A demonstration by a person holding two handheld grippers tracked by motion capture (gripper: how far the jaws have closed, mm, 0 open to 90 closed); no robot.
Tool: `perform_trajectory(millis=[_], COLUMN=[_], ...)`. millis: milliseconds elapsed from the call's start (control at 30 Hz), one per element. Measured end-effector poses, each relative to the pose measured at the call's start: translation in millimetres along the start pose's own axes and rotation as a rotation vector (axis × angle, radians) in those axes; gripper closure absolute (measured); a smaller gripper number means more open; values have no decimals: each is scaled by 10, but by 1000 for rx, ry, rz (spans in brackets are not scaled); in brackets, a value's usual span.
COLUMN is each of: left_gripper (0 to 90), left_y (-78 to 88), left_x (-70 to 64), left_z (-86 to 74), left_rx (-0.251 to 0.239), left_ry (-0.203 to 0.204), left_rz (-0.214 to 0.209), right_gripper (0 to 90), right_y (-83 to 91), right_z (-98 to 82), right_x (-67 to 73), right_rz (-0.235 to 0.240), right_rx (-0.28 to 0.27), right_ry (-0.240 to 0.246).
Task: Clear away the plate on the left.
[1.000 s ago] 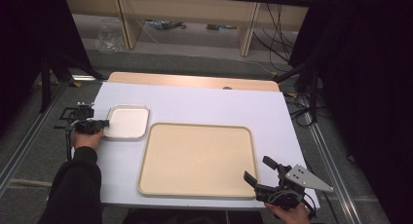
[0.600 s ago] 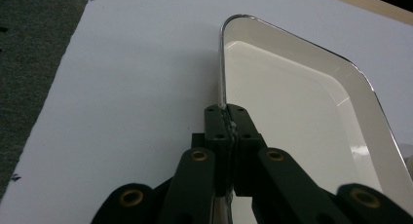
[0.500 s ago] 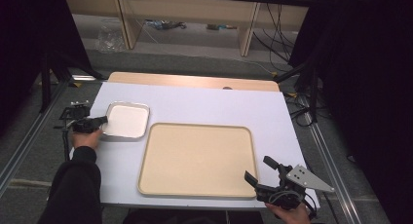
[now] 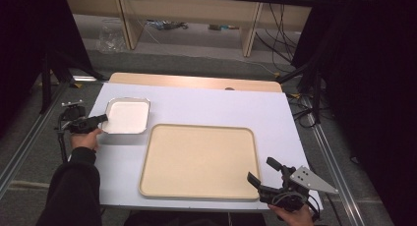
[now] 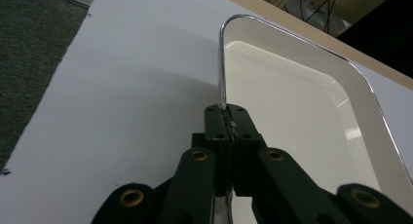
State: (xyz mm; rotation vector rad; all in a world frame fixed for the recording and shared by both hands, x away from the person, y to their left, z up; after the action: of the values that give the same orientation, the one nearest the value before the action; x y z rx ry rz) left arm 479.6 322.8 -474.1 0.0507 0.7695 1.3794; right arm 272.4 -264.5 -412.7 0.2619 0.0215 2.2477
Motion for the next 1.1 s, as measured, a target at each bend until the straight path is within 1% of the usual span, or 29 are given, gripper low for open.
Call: perform_trajectory(millis=[33, 100, 133, 167, 200, 233, 267, 300, 367, 400, 433, 467, 500, 533, 600, 633, 700, 733, 767, 800, 833, 867, 900, 933, 967, 1000, 1033, 1067, 1100], left_gripper=[884, 884, 884, 884, 884, 884, 884, 884, 884, 884, 884, 884, 884, 884, 884, 884, 884, 884, 884, 884, 884, 884, 884, 884, 884, 884, 884, 884, 884], left_y=[29, 62, 62, 71, 74, 72, 69, 68, 71, 79, 81, 81, 93, 101, 107, 109, 112, 109, 105, 101, 95, 89, 86, 79, 75, 72, 69, 66, 66], left_x=[-38, -78, -97, -113, -135, -160, -180, -205, -275, -307, -338, -338, -424, -472, -571, -617, -704, -752, -782, -823, -867, -904, -944, -983, -1022, -1061, -1106, -1149, -1149], left_z=[14, 30, 23, 24, 17, 7, -2, -11, -23, -24, -30, -30, -49, -58, -84, -93, -117, -139, -156, -179, -203, -225, -250, -274, -293, -312, -336, -360, -360], left_rx=[-5, -13, -23, -8, -5, -2, 5, 3, 0, 10, 12, 12, 20, 29, 36, 43, 47, 57, 61, 67, 72, 79, 81, 85, 93, 98, 102, 110, 110], left_ry=[-7, -3, 5, -10, -20, -22, -27, -38, -47, -47, -46, -46, -58, -73, -98, -110, -122, -127, -132, -141, -147, -159, -164, -169, -174, -178, -180, -188, -188], left_rz=[-11, -26, -46, -47, -41, -41, -54, -68, -87, -96, -113, -113, -134, -139, -162, -176, -194, -211, -219, -224, -228, -235, -241, -254, -268, -279, -288, -298, -298], right_gripper=[151, 151, 151, 152, 152, 152, 151, 151, 151, 152, 152, 151, 151, 151, 152, 151, 151, 151, 151, 151, 150, 150, 152, 152, 152, 150, 150, 152, 152], right_y=[-16, -3, -3, -9, -20, -12, -8, -11, -15, -20, -18, -10, -22, -16, -10, -2, -2, -16, -8, 6, 3, -2, -15, -18, 0, 1, -5, -9, -9], right_z=[-6, -2, 1, -3, -9, -6, -7, -3, -5, -8, -10, -1, -3, -5, 0, 5, 8, -5, -2, 2, 6, 0, -4, -5, 4, 6, 2, -5, -5], right_x=[-12, -11, -17, -4, -3, -11, -2, -12, -1, -8, -1, -15, -16, -6, -30, -26, -31, -7, -12, 2, -14, 0, -17, -25, -26, -25, -11, -4, -4], right_rz=[9, 4, 4, 8, 4, -7, 6, 8, 7, -2, 4, 12, 10, 7, -1, -4, -3, 10, 13, 12, 2, 13, 12, 6, -2, -2, 8, 12, 12], right_rx=[-15, -5, -5, -14, -24, -11, -8, -20, -17, -22, -21, -19, -39, -26, -18, -14, -16, -28, -15, 8, -9, -3, -27, -32, -12, -16, -8, -14, -14], right_ry=[11, 15, 15, -7, -9, 8, -7, 6, -12, 4, -10, 3, 3, -13, 21, 20, 28, -8, 3, -14, 17, -13, 5, 13, 22, 23, 3, -9, -9])
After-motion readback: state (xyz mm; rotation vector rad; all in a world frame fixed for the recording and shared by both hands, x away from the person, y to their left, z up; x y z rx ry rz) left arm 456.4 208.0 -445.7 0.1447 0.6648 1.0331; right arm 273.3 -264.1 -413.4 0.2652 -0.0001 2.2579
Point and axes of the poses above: each handheld gripper's, and its own axes: y roughly backward along the jaws, z roughly out of its top, x roughly to its left, the point moved 1 cm from there along -y, roughly forward along the jaws, and after that the axes turned 8 degrees about -x, right-handed, at the moved point
